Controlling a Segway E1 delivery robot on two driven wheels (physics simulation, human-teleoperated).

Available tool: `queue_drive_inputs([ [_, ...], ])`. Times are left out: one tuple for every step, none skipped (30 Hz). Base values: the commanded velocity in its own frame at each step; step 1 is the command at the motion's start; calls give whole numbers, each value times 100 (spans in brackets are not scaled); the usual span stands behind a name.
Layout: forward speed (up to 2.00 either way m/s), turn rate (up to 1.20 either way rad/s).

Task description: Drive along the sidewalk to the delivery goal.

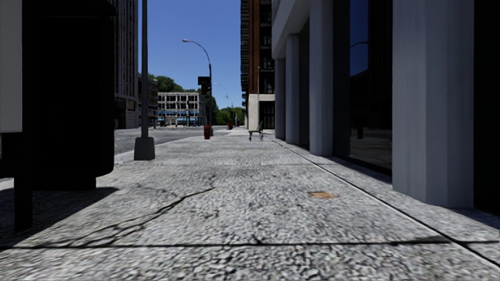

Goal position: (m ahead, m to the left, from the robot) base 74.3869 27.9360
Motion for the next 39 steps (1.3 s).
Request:
queue_drive_inputs([
  [200, 26],
  [200, 26],
  [200, 26],
  [200, 26],
  [200, 26],
  [200, 26],
  [200, 26],
  [200, 26],
  [200, 26],
  [200, 26],
  [200, 26],
  [200, 26],
  [200, 26],
  [200, 26],
  [200, 26],
  [200, 26],
  [200, 26],
  [200, 15],
  [200, 4],
  [200, 0],
  [200, 0],
  [200, 0],
  [200, 0],
  [200, 0],
  [200, 0],
  [200, 0],
  [200, 0],
  [200, 0],
  [200, 0],
  [200, 0],
  [200, 0],
  [200, 0],
  [200, 0],
  [200, 0],
  [200, 0],
  [200, 0],
  [200, 0],
  [200, 0],
  [200, 0],
])
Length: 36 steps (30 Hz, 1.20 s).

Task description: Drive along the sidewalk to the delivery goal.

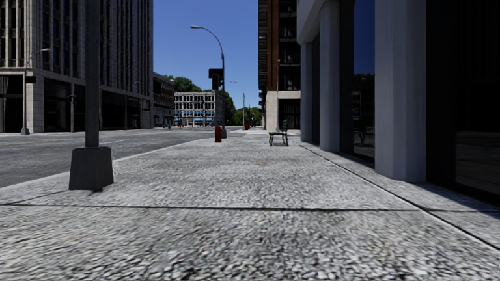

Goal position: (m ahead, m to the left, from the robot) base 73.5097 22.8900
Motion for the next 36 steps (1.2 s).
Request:
queue_drive_inputs([
  [200, 0],
  [200, 0],
  [200, 0],
  [200, 0],
  [200, 0],
  [200, 0],
  [200, 0],
  [200, 0],
  [200, 0],
  [200, 0],
  [200, 0],
  [200, 0],
  [200, 0],
  [200, 0],
  [200, 0],
  [200, 0],
  [200, 0],
  [200, 0],
  [200, 0],
  [200, 0],
  [200, 0],
  [200, 0],
  [200, 0],
  [200, 0],
  [200, 0],
  [200, 0],
  [200, 0],
  [200, 0],
  [200, 0],
  [200, 0],
  [200, 0],
  [200, 0],
  [200, 0],
  [200, 0],
  [200, 0],
  [200, 0],
])
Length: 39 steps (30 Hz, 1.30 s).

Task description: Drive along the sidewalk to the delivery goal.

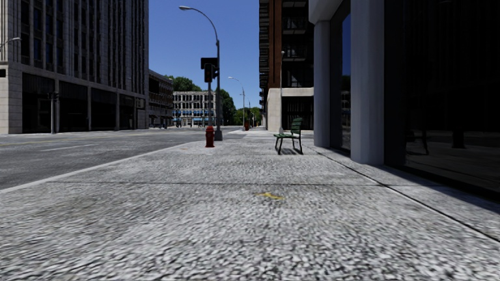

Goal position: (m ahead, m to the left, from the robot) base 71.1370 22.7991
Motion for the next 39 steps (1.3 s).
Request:
queue_drive_inputs([
  [200, 0],
  [200, 0],
  [200, 0],
  [200, 0],
  [200, 0],
  [200, 0],
  [200, 0],
  [200, 0],
  [200, 0],
  [200, 0],
  [200, 0],
  [200, 0],
  [200, 0],
  [200, 0],
  [200, 0],
  [200, 0],
  [200, 0],
  [200, 0],
  [200, 0],
  [200, 0],
  [200, 0],
  [200, 0],
  [200, 0],
  [200, 0],
  [200, 0],
  [200, 0],
  [200, 0],
  [200, 0],
  [200, 0],
  [200, 0],
  [200, 0],
  [200, 0],
  [200, 0],
  [200, 0],
  [200, 0],
  [200, 0],
  [200, 0],
  [200, 0],
  [200, 0],
])
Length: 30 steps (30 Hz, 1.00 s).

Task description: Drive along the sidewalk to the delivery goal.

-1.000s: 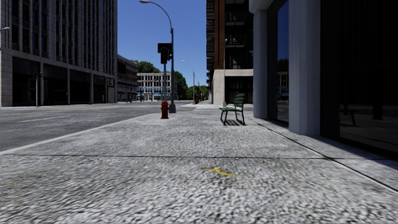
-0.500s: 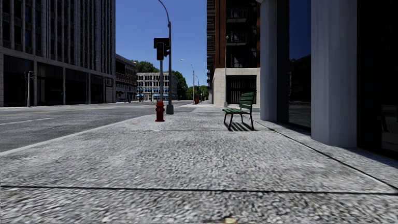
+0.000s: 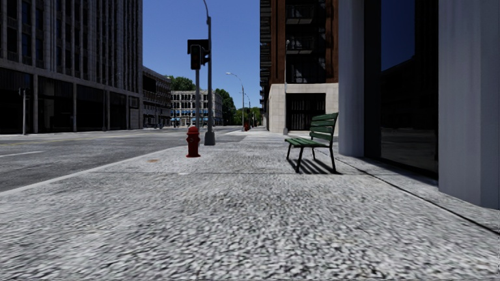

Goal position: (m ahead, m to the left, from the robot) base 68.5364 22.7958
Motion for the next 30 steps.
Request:
queue_drive_inputs([
  [200, 0],
  [200, 0],
  [200, 0],
  [200, 0],
  [200, 0],
  [200, 0],
  [200, 0],
  [200, 0],
  [200, 0],
  [200, 0],
  [200, 0],
  [200, 0],
  [200, 0],
  [200, 0],
  [200, 0],
  [200, 0],
  [200, 0],
  [200, 0],
  [200, 0],
  [200, 0],
  [200, 0],
  [200, 0],
  [200, 0],
  [200, 0],
  [200, 0],
  [200, 0],
  [200, 0],
  [200, 0],
  [200, 0],
  [200, 0],
])
